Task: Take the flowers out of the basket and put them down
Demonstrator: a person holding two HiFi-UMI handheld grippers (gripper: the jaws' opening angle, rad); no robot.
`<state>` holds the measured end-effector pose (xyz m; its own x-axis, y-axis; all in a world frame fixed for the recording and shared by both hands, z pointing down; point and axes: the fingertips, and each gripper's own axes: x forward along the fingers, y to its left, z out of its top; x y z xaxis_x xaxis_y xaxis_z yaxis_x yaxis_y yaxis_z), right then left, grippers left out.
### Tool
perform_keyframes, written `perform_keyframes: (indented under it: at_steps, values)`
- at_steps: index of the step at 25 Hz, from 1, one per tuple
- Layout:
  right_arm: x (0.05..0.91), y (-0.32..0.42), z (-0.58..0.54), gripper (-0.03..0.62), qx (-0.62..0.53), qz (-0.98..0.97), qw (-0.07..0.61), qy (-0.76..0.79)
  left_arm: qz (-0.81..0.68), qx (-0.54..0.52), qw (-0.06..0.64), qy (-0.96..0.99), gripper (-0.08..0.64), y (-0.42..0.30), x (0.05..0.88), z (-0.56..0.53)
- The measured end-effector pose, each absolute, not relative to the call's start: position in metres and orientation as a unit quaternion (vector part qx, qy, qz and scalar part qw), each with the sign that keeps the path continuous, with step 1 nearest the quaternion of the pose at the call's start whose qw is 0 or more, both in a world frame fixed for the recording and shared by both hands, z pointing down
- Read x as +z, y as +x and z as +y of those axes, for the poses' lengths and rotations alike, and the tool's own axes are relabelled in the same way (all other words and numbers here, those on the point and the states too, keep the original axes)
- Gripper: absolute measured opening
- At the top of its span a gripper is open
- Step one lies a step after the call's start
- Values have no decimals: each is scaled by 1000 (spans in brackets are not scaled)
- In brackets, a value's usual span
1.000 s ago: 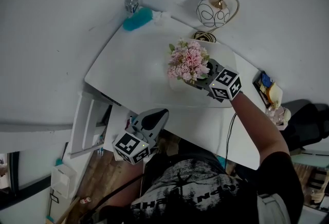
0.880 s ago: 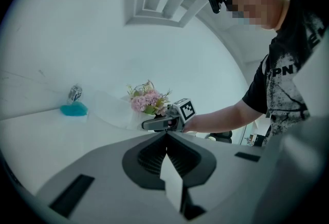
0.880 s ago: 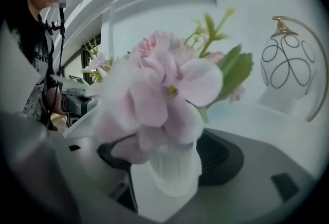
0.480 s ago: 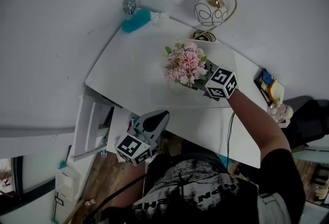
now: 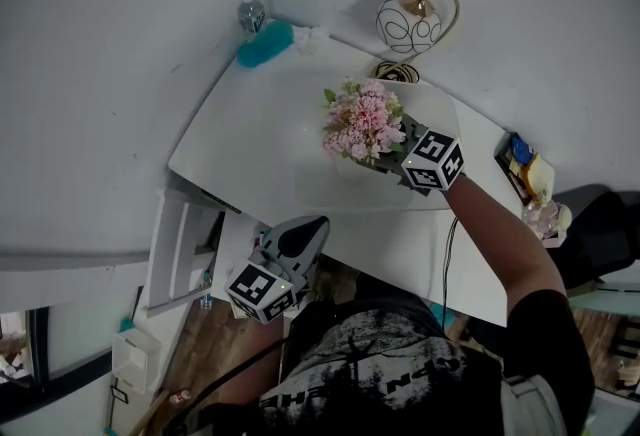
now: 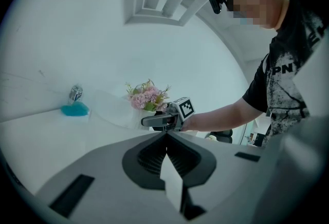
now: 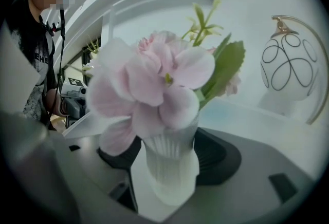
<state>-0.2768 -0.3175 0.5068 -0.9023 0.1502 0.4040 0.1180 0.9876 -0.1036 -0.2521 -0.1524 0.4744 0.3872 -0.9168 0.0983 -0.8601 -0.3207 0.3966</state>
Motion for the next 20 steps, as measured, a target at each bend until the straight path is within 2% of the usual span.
perform_keyframes:
  at_steps: [12,20]
  values:
    - [461,-273,-328,321,53,-988,139,-51,-546,-62,174,817,14,-259,461,-150]
    - [422,-269,-331,321,36,-992,118,-30,-542,-55,150,825,14,-269,443,-152]
